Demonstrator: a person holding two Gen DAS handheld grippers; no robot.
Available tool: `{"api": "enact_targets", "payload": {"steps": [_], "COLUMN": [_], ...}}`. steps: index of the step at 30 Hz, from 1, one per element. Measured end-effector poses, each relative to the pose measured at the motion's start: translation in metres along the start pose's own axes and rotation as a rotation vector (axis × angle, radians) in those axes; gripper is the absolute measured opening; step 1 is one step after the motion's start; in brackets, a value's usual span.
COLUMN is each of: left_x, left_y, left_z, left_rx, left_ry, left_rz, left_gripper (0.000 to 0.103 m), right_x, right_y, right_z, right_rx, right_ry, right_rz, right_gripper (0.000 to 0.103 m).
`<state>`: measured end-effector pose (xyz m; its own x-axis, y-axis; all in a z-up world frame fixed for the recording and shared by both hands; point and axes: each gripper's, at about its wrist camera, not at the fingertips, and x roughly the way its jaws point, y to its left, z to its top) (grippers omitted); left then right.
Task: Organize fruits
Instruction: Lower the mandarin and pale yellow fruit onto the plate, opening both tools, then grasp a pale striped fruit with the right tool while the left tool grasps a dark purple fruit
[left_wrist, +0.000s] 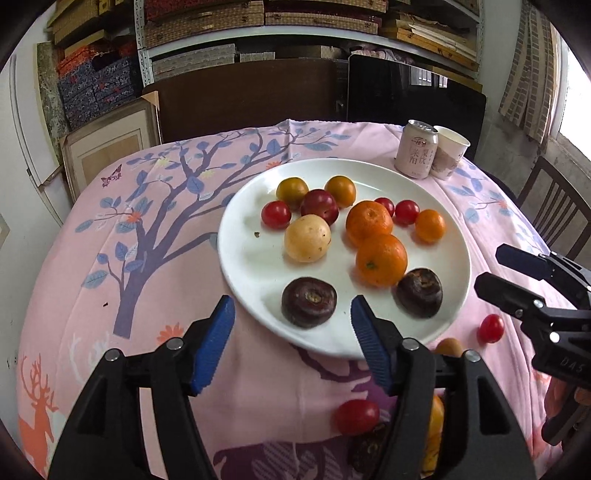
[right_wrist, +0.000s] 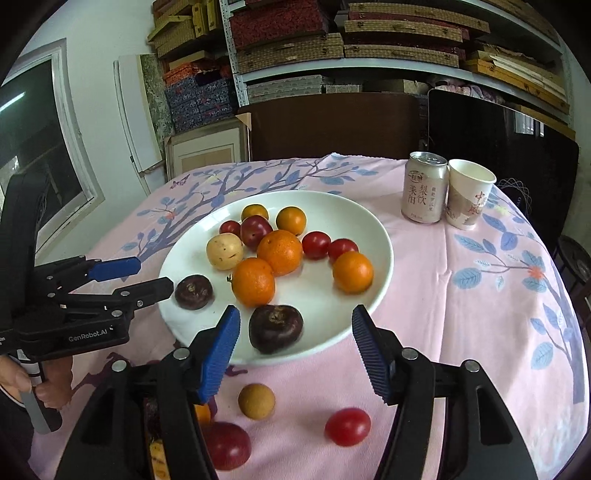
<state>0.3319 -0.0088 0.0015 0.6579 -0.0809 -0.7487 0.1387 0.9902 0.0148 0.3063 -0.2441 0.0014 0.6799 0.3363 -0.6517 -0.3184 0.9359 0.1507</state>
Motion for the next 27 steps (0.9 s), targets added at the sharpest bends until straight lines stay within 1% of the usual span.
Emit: {"api": "enact_targets", "payload": {"steps": [6,9,13,15,18,20,24,27], "left_x": [-0.026,-0.038,-0.051,-0.055,-0.061,-0.064,-0.071,-0.074], "left_y": [-0.005,-0.007,-0.012,-0.012,-0.01,-0.008,-0.004,0.001], "left_z": [-0.038,-0.057,-0.082,-0.091,-0.104,-0.111,-0.122,-0.126], "left_rx": [0.019,0.013,0.018,0.012,-0.007,-0.014,-0.015,-0.022], "left_ry": [0.012,0.021,0.022,0.03,0.036,0.039,0.042,0.042], "left_rz": [-0.002,-0.017,-0.016,-0.02,-0.027,-0.028,-0.021,-0.018], "left_gripper": [0.065,0.065,0.065,0.065,0.067,0.068,0.068,0.068], "right_x": [-0.033,-0.047,-0.059,-0.064,-0.068,-0.069,-0.057,-0.047], "right_y": [-0.001,0.001,0.003,0.007,0.019,0.031,0.057,0.072], "right_z": [-0.029,-0.045,-0.065,-0.073,-0.084,-0.093,-0.103,-0.105], "right_rx": [0.014,0.018,0.018,0.018,-0.011,-0.047,-0.119,-0.156], "right_ry": [0.017,0.025,0.039,0.051,0.074,0.083,0.134,0.156], "right_rz": [-0.001,-0.007,-0.011,0.002,0.024,0.024,0.049,0.057], "right_gripper": [0.064,0.064,0.064,0.064,0.064,0.064,0.064,0.063]}}
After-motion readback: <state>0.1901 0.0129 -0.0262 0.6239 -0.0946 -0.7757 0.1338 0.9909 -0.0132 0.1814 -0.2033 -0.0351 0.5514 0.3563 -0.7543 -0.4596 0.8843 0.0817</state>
